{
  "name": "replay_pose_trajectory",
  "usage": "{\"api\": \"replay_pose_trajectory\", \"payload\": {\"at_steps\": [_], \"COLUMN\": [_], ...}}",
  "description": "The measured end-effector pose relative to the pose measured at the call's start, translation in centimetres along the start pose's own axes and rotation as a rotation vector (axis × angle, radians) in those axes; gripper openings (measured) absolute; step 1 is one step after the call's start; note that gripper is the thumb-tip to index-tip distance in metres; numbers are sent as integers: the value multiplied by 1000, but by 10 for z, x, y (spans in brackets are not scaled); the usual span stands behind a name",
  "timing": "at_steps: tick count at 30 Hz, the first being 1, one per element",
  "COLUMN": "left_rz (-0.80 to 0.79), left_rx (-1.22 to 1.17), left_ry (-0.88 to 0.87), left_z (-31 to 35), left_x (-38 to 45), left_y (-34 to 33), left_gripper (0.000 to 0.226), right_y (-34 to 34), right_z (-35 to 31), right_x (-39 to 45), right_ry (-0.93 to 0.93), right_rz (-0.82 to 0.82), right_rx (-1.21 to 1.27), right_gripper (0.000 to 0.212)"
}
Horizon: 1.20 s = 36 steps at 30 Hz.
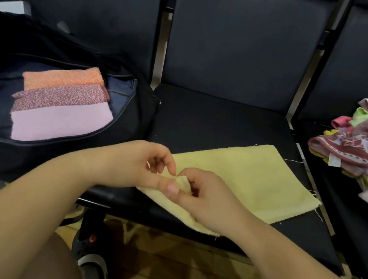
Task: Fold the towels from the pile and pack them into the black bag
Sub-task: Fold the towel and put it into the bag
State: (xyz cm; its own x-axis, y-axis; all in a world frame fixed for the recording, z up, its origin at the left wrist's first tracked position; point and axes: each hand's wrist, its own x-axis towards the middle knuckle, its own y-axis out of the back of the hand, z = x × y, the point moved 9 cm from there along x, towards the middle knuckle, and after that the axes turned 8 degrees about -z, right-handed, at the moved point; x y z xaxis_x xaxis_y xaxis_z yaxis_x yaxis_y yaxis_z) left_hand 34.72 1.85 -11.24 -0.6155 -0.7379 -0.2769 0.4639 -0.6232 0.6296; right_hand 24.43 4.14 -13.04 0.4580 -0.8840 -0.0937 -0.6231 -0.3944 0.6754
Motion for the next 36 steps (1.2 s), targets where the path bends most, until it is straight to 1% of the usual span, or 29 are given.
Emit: {"api": "replay_pose_trajectory", "payload": {"at_steps": [1, 3, 5, 7, 8, 10, 12, 13, 14, 16, 17, 19, 21, 23, 24, 25, 27, 28, 29, 31, 33, 35, 36], "left_rz": [-27, -114, -159, -105, -56, 70, 207, 267, 316, 432, 489, 528, 479, 351, 272, 207, 133, 111, 96, 95, 67, -24, -71], "left_rx": [55, 239, 394, 400, 350, 175, 1, -41, -83, -172, -201, -305, -385, -352, -294, -201, 69, 179, 245, 266, 264, 307, 334], "left_ry": [41, 146, 221, 225, 207, 130, 24, -19, -65, -139, -190, -284, -321, -292, -248, -187, -59, -8, 22, 29, 55, 92, 93], "left_z": [-4, -21, -38, -43, -42, -29, -13, -5, 5, 28, 40, 59, 66, 62, 56, 47, 25, 15, 10, 8, 11, 15, 18], "left_x": [2, 9, 20, 31, 36, 43, 49, 54, 59, 71, 78, 92, 108, 123, 129, 134, 139, 140, 140, 138, 135, 127, 121], "left_y": [1, -1, 0, 10, 18, 34, 47, 50, 50, 49, 48, 38, 21, -4, -17, -29, -45, -50, -52, -51, -47, -50, -52], "left_gripper": [43, 45, 37, 24, 24, 38, 61, 61, 49, 7, 7, 17, 26, 42, 52, 59, 63, 60, 56, 48, 45, 45, 45], "right_y": [5, 17, 33, 52, 62, 77, 93, 102, 111, 128, 136, 155, 174, 186, 187, 186, 183, 184, 185, 178, 159, 149, 150], "right_z": [2, 7, 12, 20, 26, 39, 50, 55, 59, 70, 77, 91, 110, 135, 148, 159, 171, 171, 169, 167, 166, 167, 165], "right_x": [-2, -9, -17, -26, -32, -44, -57, -63, -68, -78, -82, -90, -96, -101, -103, -104, -107, -105, -102, -94, -91, -89, -87], "right_ry": [-12, -28, -46, -85, -115, -186, -237, -253, -268, -314, -342, -402, -485, -607, -687, -775, -911, -925, -908, -869, -870, -848, -817], "right_rz": [-7, -32, -43, -36, -41, -77, -98, -94, -83, -51, -29, 53, 165, 227, 218, 174, 71, 66, 84, 100, 30, -14, -3], "right_rx": [58, 178, 271, 262, 254, 252, 236, 224, 208, 183, 179, 185, 181, 148, 110, 41, -161, -247, -282, -240, -174, -227, -278], "right_gripper": [39, 37, 35, 32, 28, 25, 32, 34, 35, 31, 28, 22, 22, 23, 23, 26, 39, 44, 45, 41, 38, 44, 49]}}
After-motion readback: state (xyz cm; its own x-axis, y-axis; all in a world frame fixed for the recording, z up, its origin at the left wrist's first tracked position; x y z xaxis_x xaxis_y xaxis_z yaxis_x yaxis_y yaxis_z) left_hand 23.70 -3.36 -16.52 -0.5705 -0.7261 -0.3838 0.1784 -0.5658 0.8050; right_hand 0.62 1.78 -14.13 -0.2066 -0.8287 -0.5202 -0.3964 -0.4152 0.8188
